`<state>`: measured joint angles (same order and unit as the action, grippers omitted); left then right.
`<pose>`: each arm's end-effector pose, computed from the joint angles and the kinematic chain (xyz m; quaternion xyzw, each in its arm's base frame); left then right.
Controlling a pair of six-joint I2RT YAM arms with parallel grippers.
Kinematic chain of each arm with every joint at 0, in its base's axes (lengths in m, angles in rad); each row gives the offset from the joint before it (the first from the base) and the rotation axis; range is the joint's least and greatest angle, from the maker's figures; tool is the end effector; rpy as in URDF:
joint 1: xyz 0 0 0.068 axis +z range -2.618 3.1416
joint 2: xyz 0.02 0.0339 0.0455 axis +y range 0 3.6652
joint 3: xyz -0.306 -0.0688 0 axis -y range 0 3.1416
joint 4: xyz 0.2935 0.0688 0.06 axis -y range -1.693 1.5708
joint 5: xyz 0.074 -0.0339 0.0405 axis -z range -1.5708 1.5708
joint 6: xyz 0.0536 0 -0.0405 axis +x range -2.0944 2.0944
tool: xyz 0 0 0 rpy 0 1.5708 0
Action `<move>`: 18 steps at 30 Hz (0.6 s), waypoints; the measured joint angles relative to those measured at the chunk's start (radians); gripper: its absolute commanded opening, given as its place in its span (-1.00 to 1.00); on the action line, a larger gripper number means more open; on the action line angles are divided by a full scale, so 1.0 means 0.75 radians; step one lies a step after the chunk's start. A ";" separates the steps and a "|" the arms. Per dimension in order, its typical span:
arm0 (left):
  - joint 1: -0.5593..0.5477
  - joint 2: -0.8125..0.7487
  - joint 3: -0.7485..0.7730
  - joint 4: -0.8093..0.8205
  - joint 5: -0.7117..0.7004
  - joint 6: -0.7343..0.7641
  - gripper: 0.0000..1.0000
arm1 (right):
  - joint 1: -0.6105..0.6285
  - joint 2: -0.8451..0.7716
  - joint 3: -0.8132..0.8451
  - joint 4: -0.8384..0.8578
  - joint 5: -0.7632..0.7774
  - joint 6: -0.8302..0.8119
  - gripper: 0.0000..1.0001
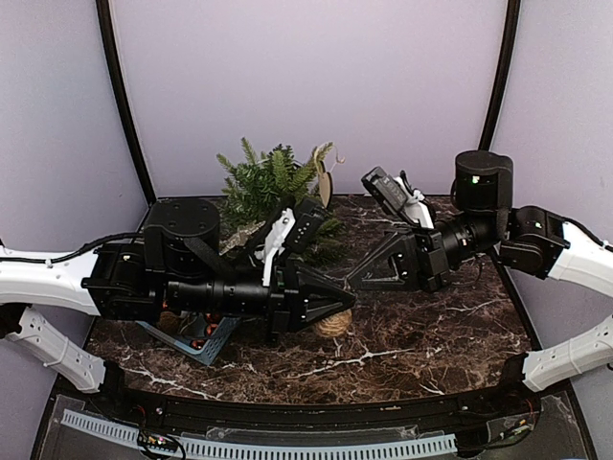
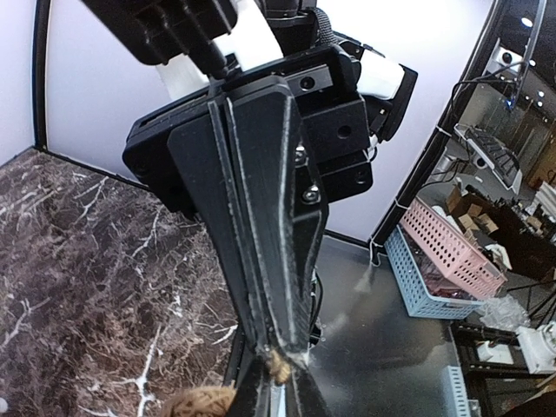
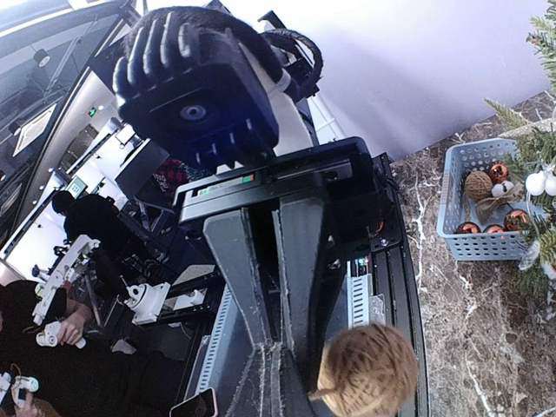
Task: Decorate the small christmas tree
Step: Pass from the right arm to the left
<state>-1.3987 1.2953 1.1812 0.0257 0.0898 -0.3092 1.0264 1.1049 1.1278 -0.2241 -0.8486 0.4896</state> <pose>0.0573 -0.3575 0.4229 0.4078 0.6145 -0.5302 0.4182 0.1115 0.2619 0.4317 -0.4383 0.6115 0.6278 0.1994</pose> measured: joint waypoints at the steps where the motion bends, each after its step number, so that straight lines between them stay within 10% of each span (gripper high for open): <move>1: 0.000 0.002 0.000 0.000 0.001 -0.002 -1.00 | 0.000 0.000 0.000 0.000 0.000 0.001 -1.00; 11: 0.000 0.010 0.000 0.004 0.000 0.002 -1.00 | 0.000 -0.003 -0.001 0.001 0.010 0.012 -1.00; 18: 0.000 -0.003 -0.022 0.019 0.015 -0.002 -1.00 | 0.000 -0.051 -0.057 0.076 0.049 0.066 -0.09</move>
<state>-1.3987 1.2930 1.1648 0.0399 0.1013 -0.3107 1.0264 1.0668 1.0851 -0.1669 -0.8116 0.5392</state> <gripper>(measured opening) 0.004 0.302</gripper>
